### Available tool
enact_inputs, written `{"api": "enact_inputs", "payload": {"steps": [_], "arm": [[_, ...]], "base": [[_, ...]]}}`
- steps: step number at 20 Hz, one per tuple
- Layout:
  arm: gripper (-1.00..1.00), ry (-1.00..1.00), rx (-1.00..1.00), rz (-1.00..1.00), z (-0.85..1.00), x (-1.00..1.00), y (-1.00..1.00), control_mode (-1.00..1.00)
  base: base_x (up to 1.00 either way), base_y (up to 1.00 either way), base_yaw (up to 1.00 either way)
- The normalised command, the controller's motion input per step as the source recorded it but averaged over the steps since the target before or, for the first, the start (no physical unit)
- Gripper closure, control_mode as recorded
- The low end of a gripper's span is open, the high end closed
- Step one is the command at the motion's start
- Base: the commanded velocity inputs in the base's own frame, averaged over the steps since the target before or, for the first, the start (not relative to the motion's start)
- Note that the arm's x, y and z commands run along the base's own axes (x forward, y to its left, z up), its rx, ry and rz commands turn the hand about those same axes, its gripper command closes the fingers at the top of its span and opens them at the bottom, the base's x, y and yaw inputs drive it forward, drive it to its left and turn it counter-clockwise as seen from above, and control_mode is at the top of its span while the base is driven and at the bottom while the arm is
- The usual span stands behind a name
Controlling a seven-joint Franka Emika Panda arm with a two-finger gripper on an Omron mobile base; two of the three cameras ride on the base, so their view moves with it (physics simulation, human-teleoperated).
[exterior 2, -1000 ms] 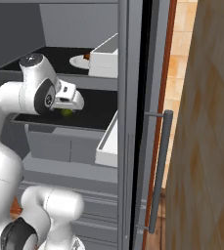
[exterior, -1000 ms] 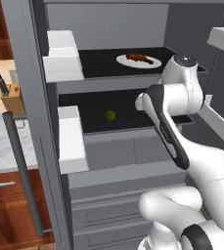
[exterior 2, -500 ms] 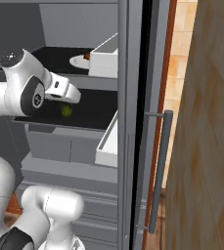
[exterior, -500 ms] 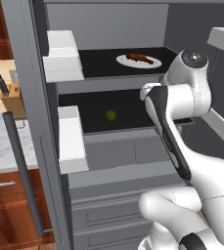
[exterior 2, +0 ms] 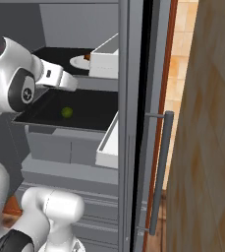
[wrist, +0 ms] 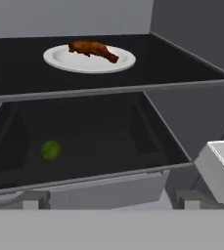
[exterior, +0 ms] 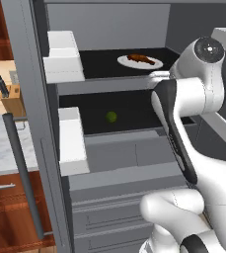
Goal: Retrieve the chicken drumstick from the fridge and place it on the cutting board.
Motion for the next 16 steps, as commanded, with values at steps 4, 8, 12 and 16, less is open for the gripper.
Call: {"api": "enact_inputs", "payload": {"steps": [4, 8, 12, 16], "arm": [[-1.0, -0.24, -0.07, 0.0, 0.43, -0.18, 0.0, -1.0], [-1.0, -0.09, -0.03, 0.01, 0.31, 0.08, 0.0, -1.0], [-1.0, 0.05, 0.0, 0.01, 0.08, 0.36, 0.0, -1.0], [-1.0, 0.09, 0.0, 0.0, 0.01, 0.36, -0.09, -1.0]], "base": [[0.0, 0.0, 0.0], [0.0, 0.0, 0.0], [0.0, 0.0, 0.0], [0.0, 0.0, 0.0]]}}
